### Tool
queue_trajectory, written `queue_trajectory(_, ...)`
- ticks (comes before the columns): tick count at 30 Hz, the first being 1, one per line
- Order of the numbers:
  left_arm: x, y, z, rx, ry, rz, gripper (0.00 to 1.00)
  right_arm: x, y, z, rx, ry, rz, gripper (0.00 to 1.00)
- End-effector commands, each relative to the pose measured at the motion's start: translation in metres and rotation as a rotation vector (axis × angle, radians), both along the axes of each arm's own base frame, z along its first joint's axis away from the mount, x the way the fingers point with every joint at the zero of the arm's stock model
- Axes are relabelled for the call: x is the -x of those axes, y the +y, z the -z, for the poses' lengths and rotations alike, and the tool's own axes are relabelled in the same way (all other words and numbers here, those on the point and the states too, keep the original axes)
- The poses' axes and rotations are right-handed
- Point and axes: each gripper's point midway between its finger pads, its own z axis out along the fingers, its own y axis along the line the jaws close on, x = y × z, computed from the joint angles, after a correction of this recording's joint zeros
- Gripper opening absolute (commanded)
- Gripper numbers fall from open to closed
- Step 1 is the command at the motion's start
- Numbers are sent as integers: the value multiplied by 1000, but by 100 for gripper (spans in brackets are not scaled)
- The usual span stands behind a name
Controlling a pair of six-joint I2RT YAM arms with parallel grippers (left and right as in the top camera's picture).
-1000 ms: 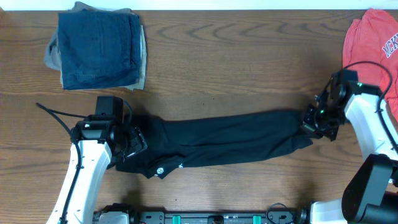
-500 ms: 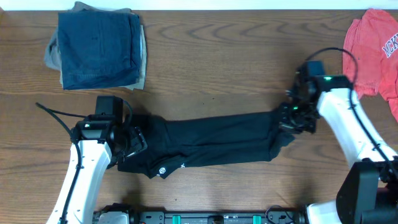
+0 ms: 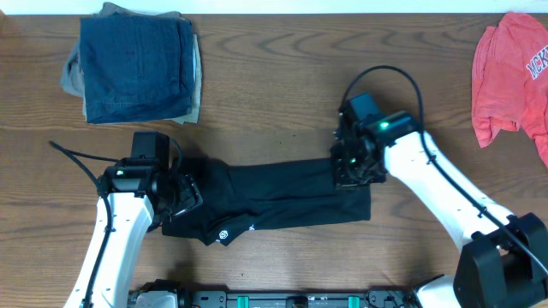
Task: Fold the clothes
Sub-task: 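Fold the strip's right end leftward toward the left gripper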
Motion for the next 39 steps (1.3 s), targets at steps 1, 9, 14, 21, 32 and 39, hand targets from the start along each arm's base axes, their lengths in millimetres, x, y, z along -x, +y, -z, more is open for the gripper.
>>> queue_trajectory(1, -3, 3, -3, -10, -13, -10, 80, 6, 16, 1, -6, 6, -11, 4)
queue_trajectory(9, -3, 3, -3, -10, -13, -10, 80, 20, 34, 13, 14, 43, -60, 5)
queue_trajectory(14, -3, 3, -3, -10, -13, -10, 80, 23, 43, 25, 24, 67, -58, 4)
queue_trajectory(21, -3, 3, -3, -10, -13, -10, 80, 25, 67, 32, -36, 83, -46, 9)
queue_trajectory(32, -3, 3, -3, -10, -11, -10, 80, 26, 78, 31, -53, 58, -77, 43)
queue_trajectory(39, -3, 3, -3, -10, -11, -10, 80, 19, 64, 24, -38, 70, -60, 30)
